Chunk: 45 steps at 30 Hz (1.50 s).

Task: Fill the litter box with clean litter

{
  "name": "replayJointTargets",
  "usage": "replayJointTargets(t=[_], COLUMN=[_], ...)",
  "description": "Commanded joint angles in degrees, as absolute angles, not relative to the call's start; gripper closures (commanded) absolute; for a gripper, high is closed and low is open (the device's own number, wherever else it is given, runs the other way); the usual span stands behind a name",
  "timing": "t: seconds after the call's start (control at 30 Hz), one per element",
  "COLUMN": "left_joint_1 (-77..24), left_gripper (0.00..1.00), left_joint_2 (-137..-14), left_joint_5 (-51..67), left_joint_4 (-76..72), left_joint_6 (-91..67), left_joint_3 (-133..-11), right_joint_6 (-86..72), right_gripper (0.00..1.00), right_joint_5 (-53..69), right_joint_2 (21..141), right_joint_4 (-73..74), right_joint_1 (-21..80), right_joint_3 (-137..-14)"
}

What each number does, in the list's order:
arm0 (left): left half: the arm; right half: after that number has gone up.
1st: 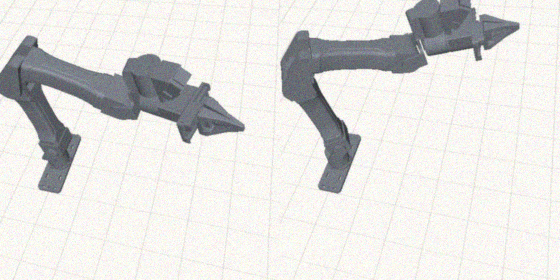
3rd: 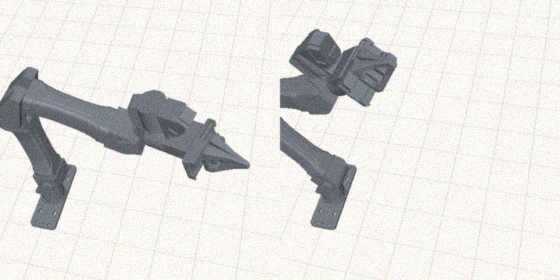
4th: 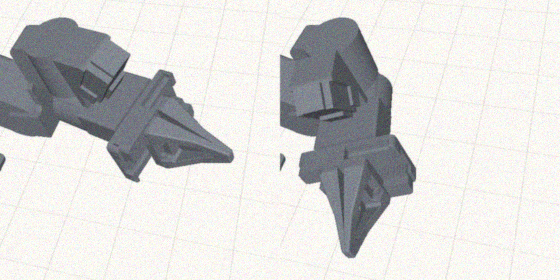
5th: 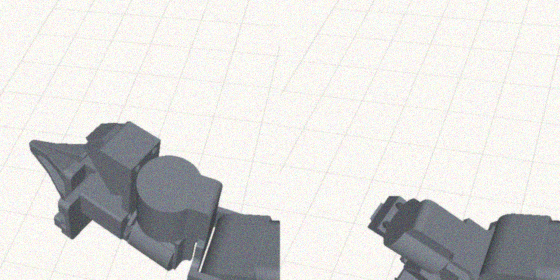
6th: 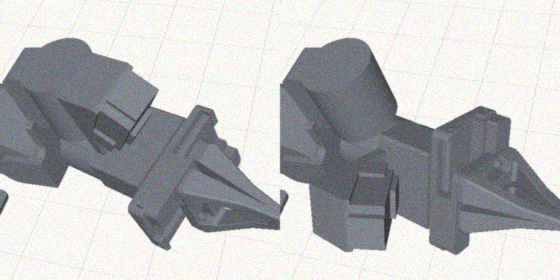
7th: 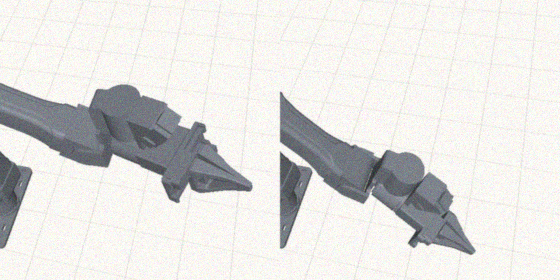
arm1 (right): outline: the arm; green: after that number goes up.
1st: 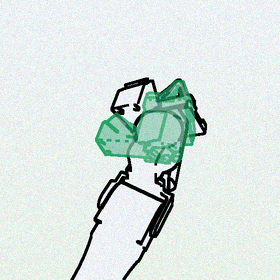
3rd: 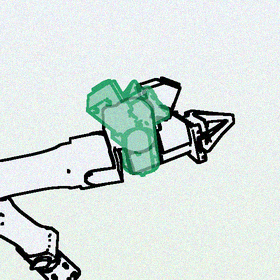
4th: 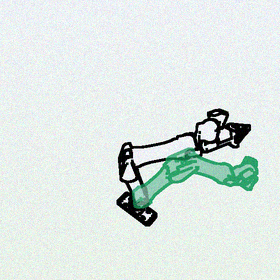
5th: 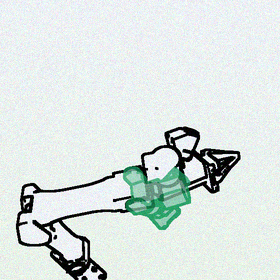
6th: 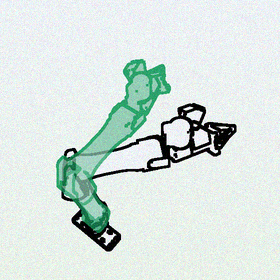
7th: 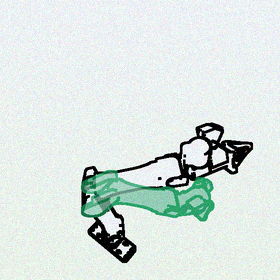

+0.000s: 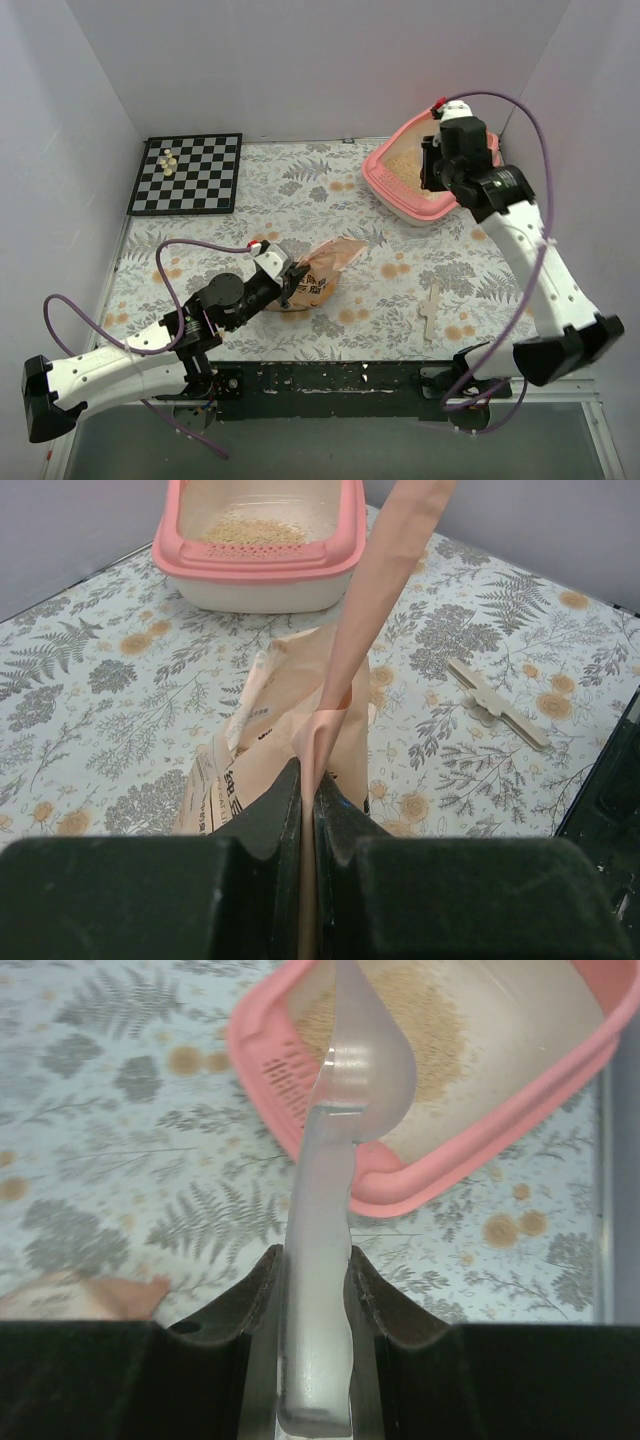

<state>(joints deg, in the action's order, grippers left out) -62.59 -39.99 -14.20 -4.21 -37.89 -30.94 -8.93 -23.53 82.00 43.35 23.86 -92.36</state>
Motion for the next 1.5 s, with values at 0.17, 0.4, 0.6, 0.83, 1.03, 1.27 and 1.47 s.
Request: replayJointTargets(t=[0.17,0.4,0.6,0.83,1.03,1.27,1.47], left_joint_1=[-62.84,-62.84,-62.84,-62.84,-62.84,-62.84,-62.84], left_gripper=[1.0,1.0,1.0,1.0,1.0,1.0,1.0], left_joint_2=[-39.64,-40.86,-43.15,-43.86,-42.37,-39.47,-37.88], left_joint_5=[-13.27,-16.43,-18.28,-18.11,-15.3,-10.99,-6.51], left_joint_4=[-0.7,1.67,2.55,2.46,1.58,0.35,-1.49], left_joint_6=[-36.04,-34.54,-33.31,-33.31,-32.08,-29.88,-30.67], left_joint_3=[-35.42,-36.65,-38.32,-38.67,-37.88,-35.33,-34.19], right_joint_6=[-9.49,-10.63,-10.28,-10.11,-10.28,-11.16,-10.99], right_gripper=[0.99,0.99,0.99,0.99,0.99,0.99,0.99], right_joint_5=[19.3,26.89,27.51,27.78,27.51,25.93,21.62], right_joint_2=[70.23,62.59,59.42,60.99,64.77,72.58,79.88], right_joint_4=[63.53,65.48,66.01,65.57,63.37,60.03,60.38], right_joint_1=[23.99,24.52,26.1,27.86,29.35,32.78,33.22], right_joint_3=[-97.65,-91.15,-85.61,-84.2,-83.32,-82.88,-85.69])
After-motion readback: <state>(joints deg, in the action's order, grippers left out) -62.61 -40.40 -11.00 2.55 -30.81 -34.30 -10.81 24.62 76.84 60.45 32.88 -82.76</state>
